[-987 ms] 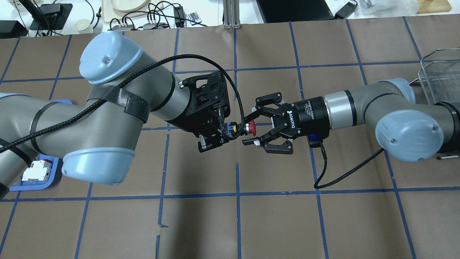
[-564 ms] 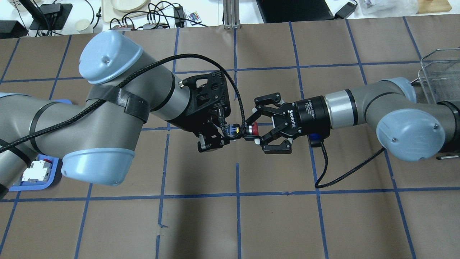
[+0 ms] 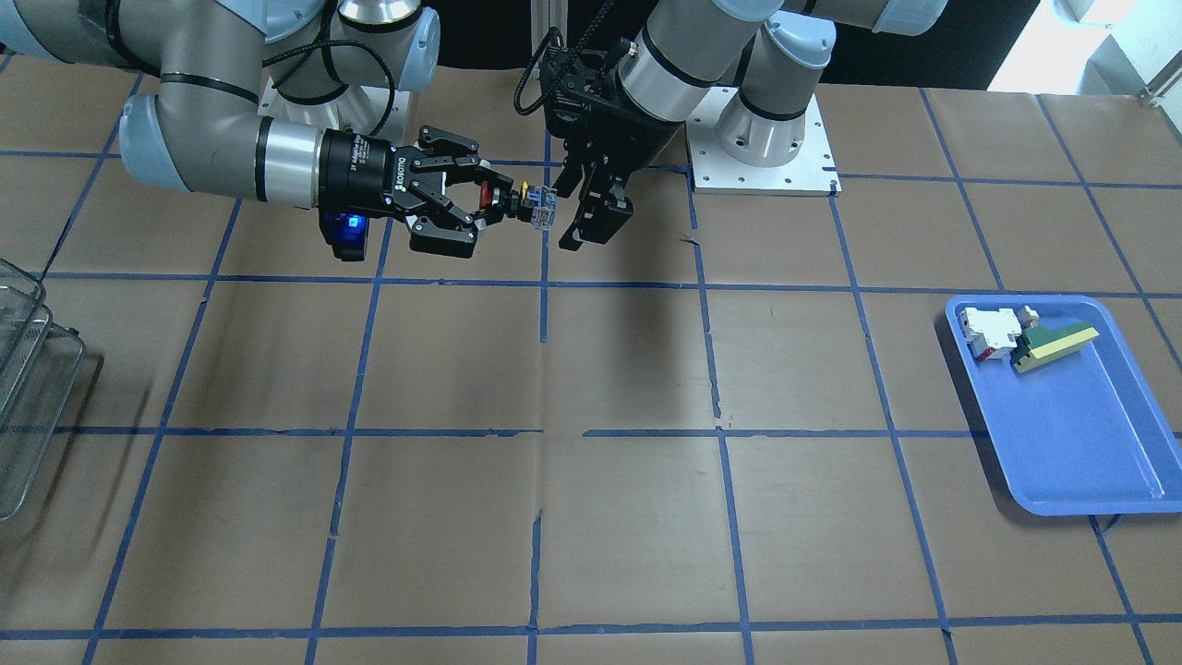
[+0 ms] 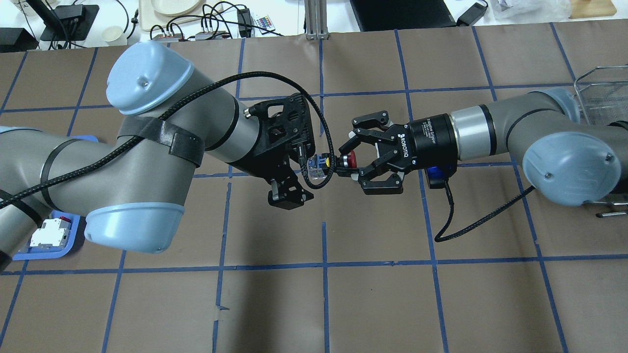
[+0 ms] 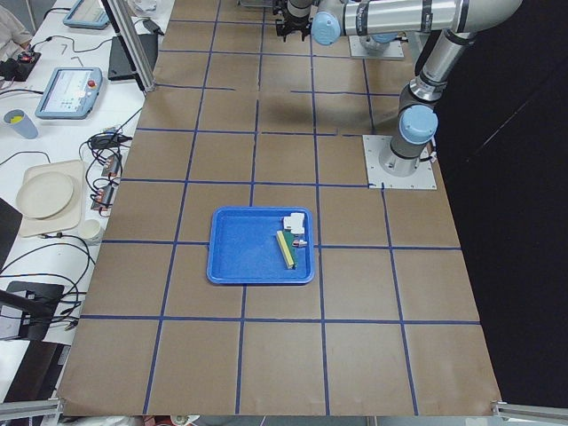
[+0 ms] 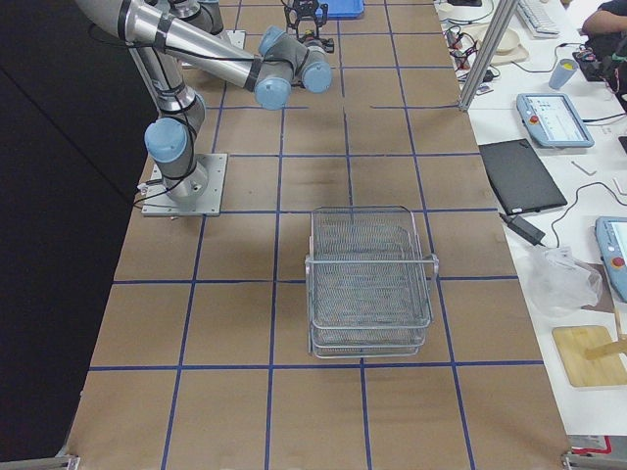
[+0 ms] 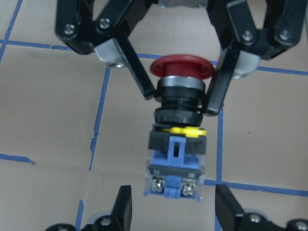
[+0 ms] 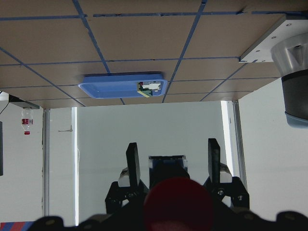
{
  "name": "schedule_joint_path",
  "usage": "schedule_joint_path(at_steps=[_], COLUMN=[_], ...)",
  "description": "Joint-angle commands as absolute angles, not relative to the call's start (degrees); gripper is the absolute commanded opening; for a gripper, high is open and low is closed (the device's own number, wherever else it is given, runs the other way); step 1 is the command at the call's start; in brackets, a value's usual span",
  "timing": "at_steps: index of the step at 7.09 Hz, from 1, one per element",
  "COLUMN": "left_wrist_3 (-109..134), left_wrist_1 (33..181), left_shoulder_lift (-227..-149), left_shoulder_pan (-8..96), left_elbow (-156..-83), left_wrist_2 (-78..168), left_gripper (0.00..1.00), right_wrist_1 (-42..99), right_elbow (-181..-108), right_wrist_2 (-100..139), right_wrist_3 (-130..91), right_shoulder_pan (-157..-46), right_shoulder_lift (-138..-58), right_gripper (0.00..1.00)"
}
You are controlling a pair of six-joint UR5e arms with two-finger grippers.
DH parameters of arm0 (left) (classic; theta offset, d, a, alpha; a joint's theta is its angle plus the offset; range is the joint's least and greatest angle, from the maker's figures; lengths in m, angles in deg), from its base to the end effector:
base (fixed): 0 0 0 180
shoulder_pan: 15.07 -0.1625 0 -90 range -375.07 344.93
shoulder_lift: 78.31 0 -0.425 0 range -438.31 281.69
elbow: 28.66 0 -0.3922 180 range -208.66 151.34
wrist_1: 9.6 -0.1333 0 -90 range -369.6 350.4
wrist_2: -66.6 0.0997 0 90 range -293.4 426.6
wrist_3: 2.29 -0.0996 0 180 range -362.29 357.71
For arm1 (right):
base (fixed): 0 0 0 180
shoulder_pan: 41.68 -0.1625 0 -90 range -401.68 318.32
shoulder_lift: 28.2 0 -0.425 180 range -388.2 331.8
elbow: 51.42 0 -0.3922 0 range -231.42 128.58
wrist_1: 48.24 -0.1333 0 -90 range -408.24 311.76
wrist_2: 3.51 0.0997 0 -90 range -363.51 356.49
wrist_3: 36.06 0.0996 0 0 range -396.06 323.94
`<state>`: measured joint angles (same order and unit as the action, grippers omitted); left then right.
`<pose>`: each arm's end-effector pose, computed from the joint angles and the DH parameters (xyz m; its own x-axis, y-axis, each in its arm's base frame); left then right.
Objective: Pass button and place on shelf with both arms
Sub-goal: 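Close the right gripper on the button and open the left gripper, then carry the button with the right gripper to the basket while the left arm withdraws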
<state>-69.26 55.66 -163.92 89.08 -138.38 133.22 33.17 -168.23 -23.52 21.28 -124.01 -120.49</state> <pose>-0.2798 -0.4028 0.4087 -0.1200 0.9928 0.0027 0.8989 0.1098 -0.4242 0.1708 -0.4314 0.3414 -0.0519 0.9980 0.0351 0.2882 -0.0187 0.9574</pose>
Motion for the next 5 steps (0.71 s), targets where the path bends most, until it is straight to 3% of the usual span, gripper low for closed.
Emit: schedule_joint_path(at_steps=[1, 2, 5], left_wrist_3=[-69.0, -68.8, -65.0], left_wrist_1=[55.7, 56.7, 57.5], left_shoulder_lift=[-163.2, -162.0, -163.1], left_shoulder_pan=[88.6, 87.1, 73.3], left_elbow=[-139.0, -138.6, -138.0], left_wrist_2=[133.9, 134.5, 137.6], left_gripper=[1.00, 1.00, 1.00], right_wrist_1=[33.1, 33.7, 32.4], right_elbow=[-168.0, -166.1, -149.2], right_wrist_2=[-29.5, -34.2, -54.7], right_wrist_3=[21.3, 21.2, 16.6], right_shoulder_pan=[-121.0, -120.2, -119.3], right_shoulder_lift=[-120.7, -120.7, -120.8], right_gripper=[0.04, 0.04, 0.05])
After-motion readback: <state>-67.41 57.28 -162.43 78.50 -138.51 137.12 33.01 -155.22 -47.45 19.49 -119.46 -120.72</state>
